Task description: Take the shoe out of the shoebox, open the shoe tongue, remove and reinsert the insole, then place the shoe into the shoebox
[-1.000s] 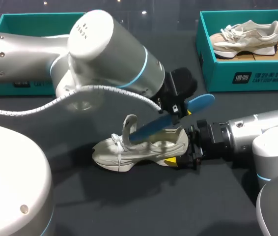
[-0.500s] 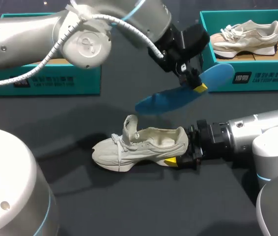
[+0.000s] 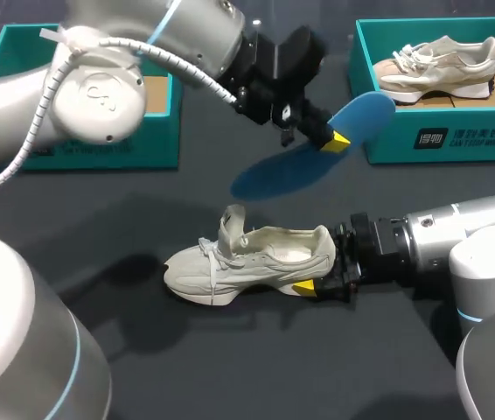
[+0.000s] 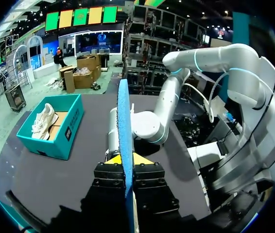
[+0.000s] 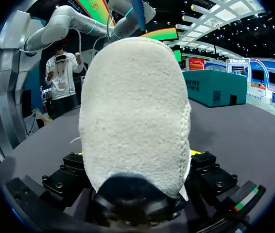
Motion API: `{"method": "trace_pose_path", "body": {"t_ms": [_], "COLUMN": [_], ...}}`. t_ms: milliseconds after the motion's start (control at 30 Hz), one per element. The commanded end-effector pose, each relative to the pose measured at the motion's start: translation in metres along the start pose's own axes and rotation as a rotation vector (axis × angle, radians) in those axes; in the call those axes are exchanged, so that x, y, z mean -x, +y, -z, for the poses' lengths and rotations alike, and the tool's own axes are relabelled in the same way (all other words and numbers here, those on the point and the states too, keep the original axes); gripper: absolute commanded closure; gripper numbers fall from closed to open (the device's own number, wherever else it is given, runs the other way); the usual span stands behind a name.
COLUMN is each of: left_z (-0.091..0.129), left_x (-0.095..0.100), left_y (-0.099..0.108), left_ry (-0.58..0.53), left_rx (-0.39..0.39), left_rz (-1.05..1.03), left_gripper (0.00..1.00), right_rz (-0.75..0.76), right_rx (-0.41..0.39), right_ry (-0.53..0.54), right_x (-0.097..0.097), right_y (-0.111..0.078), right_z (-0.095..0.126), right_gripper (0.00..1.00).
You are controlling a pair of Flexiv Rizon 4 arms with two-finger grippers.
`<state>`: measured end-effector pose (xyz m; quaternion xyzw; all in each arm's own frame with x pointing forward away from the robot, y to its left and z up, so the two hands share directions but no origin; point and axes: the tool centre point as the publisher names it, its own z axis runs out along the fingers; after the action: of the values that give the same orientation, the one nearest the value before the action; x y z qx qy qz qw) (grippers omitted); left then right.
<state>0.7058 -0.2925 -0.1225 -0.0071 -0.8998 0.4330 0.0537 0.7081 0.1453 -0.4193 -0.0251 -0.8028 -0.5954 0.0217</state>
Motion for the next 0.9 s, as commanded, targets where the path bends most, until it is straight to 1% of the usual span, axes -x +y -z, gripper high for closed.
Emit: {"method": "trace_pose_path", "body": {"t_ms": [33, 100, 133, 200, 267, 300, 733, 767, 800, 900], "left_z": [0.008, 0.025, 0.035, 0.051, 0.069, 0.079, 0.079, 0.081, 0.083, 0.093], "left_x": [-0.004, -0.011, -0.016, -0.024, -0.033, -0.039, -0.039, -0.043, -0.046, -0.059], "left_y": [0.003, -0.005, -0.011, -0.024, -0.040, -0.046, -0.046, -0.047, -0.049, -0.057], "left_ry": [-0.018, -0.015, -0.026, -0.015, -0.017, -0.041, -0.041, -0.011, -0.036, -0.018], "left_rx": [-0.079, -0.178, -0.224, -0.314, -0.381, -0.425, -0.425, -0.451, -0.473, -0.533], "left_rz": [0.008, 0.026, 0.024, 0.037, 0.067, 0.093, 0.093, 0.098, 0.097, 0.100], "left_gripper": [1.00, 1.00, 1.00, 1.00, 1.00, 1.00, 1.00, 1.00, 1.00, 1.00], "right_rz": [0.000, 0.000, 0.000, 0.000, 0.000, 0.000, 0.000, 0.000, 0.000, 0.000], "right_rx": [-0.003, -0.003, -0.003, -0.003, -0.003, -0.003, -0.003, -0.003, -0.003, -0.003], "right_ry": [-0.001, -0.001, -0.001, -0.001, -0.001, -0.001, -0.001, -0.001, -0.001, -0.001], "right_x": [-0.001, -0.001, -0.001, -0.001, -0.001, -0.001, -0.001, -0.001, -0.001, -0.001], "right_y": [-0.003, -0.003, -0.003, -0.003, -0.003, -0.003, -0.003, -0.003, -0.003, -0.003], "right_z": [-0.002, -0.002, -0.002, -0.002, -0.002, -0.002, -0.002, -0.002, -0.002, -0.002], "right_gripper": [1.00, 1.00, 1.00, 1.00, 1.00, 1.00, 1.00, 1.00, 1.00, 1.00]}}
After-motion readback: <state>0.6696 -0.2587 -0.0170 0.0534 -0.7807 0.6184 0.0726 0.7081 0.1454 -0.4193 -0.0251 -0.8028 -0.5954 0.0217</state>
